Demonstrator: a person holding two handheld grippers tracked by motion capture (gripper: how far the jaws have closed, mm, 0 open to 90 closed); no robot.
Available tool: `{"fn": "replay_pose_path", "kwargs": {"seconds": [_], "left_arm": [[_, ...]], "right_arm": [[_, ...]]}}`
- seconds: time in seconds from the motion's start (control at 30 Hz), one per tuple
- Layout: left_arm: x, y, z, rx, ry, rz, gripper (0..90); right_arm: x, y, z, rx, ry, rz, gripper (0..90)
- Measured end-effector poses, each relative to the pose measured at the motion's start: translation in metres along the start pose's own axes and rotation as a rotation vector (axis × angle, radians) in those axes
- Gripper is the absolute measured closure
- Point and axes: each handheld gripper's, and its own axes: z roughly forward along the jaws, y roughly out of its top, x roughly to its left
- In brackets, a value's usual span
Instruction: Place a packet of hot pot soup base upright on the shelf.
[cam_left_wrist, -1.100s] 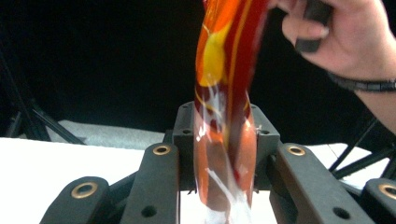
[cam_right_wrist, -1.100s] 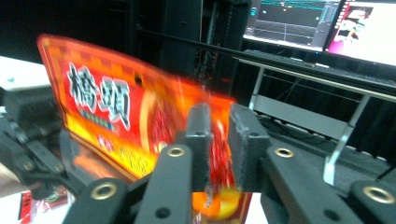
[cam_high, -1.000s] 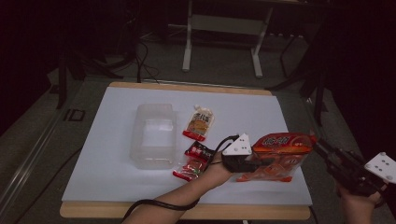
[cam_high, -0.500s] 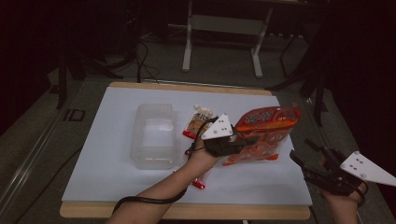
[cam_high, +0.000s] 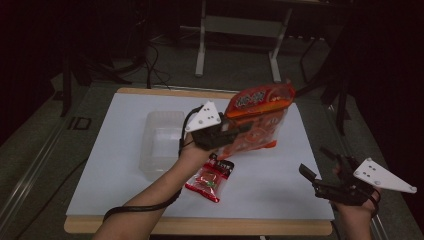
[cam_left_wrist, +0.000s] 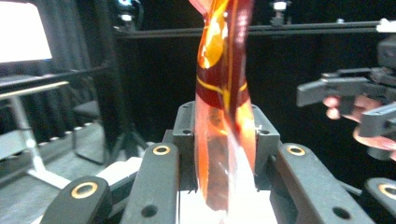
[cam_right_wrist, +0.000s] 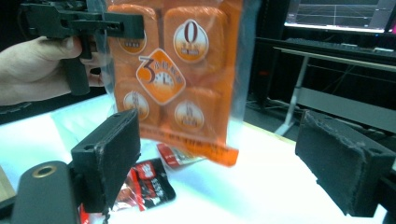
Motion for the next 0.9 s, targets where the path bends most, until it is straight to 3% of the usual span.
{"fn": "replay_pose_path", "kwargs": {"seconds": [0.23,0.43,0.57,0.77,0.9], "left_arm": [[0.023,0.009,-0.030,-0.034,0.091,-0.006,71.5],[0.038,0.013,-0.051,-0.046,0.157,-0.007,71.6],[0.051,0.014,-0.072,-0.055,0.222,-0.007,71.5],[0.063,0.012,-0.092,-0.059,0.277,-0.016,71.6],[0.075,0.004,-0.111,-0.057,0.339,-0.024,71.5]], "right_arm": [[0.002,-0.005,0.007,0.030,-0.036,-0.047,12.6],[0.005,-0.009,0.012,0.044,-0.029,-0.058,13.1],[0.010,-0.010,0.018,0.053,-0.021,-0.071,13.5],[0.016,-0.015,0.030,0.081,0.003,-0.087,13.7],[0.020,-0.020,0.037,0.098,0.026,-0.085,13.7]]}}
